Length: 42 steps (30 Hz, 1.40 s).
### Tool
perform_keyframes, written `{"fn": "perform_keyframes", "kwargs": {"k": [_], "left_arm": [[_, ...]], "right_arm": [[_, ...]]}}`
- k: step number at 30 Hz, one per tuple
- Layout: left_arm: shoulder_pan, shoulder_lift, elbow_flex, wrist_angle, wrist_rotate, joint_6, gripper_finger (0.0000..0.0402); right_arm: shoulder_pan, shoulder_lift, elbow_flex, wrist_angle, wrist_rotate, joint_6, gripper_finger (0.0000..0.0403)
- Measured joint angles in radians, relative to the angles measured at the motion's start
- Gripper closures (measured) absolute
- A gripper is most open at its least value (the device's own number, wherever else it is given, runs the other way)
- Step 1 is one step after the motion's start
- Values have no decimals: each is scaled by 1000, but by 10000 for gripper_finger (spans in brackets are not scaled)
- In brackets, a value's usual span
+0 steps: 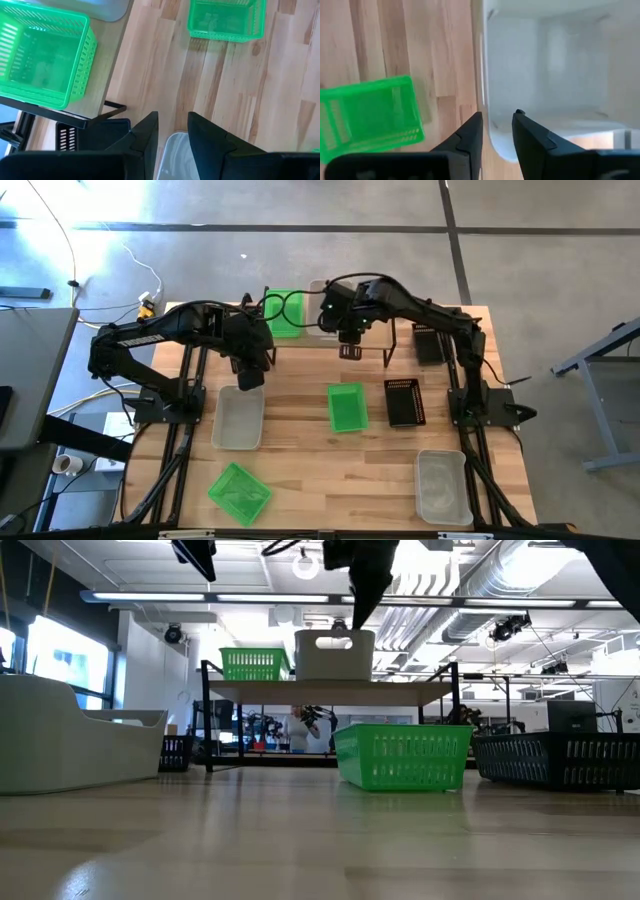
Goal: Stack baskets on shelf by color
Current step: Put the left black bin on the shelf
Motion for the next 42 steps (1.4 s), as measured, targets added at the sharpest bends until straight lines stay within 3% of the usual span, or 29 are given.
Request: {"fn": "perform_keyframes", "kwargs": {"k": [11,18,23,30,35,42], "left_arm": [[0,0,0,-1,0,0,305],[0,0,0,-8,8,28,294],[0,0,0,-11,26,60,269],[0,0,-2,-173,28,23,246],[-9,-89,-122,-111,28,49,250],[-2,-256,-360,61,15,44,250]], "right_arm": [[71,-4,99,-134,-10,245,311],[188,-20,99,-136,8,403,311],[292,-20,99,-136,81,493,311],[421,-20,98,-136,139,644,311],[483,-20,98,-136,205,728,311],[514,-20,97,-136,208,746,311]]}}
